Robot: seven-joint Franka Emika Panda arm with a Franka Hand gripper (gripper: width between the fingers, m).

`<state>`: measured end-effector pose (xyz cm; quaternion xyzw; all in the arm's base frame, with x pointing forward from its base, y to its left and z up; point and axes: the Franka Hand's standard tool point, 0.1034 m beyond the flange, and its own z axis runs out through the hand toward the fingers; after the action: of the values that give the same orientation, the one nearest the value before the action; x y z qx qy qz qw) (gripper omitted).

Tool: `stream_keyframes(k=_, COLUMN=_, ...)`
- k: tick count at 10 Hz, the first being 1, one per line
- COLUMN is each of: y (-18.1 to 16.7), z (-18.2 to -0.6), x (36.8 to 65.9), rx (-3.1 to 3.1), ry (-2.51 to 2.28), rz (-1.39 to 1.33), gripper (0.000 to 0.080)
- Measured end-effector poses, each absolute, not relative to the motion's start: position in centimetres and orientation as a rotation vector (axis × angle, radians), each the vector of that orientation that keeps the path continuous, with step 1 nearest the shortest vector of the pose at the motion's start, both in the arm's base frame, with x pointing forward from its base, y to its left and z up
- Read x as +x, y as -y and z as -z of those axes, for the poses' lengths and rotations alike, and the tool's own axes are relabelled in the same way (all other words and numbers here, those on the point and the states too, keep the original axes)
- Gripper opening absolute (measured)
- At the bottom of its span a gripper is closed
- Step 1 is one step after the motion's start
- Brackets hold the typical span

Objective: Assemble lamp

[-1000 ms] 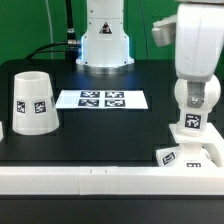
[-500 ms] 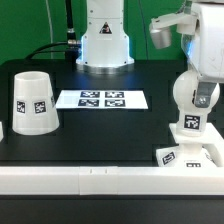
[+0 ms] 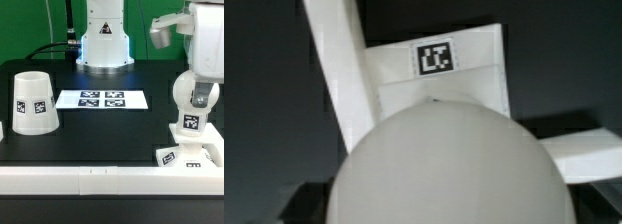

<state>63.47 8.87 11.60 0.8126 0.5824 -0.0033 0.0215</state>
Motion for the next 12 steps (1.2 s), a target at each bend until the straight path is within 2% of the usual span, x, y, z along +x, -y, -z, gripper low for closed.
stream_keyframes(k=6, y=-9.06, z=-11.60, x=63.45, rx=2.996, ry=-0.794, rz=-0.014, gripper=0.0579)
stream_keyframes(k=12, y=-8.93, z=-11.60, x=63.46, rx=3.096, ry=-0.188, rz=-0.027, gripper=0.0579)
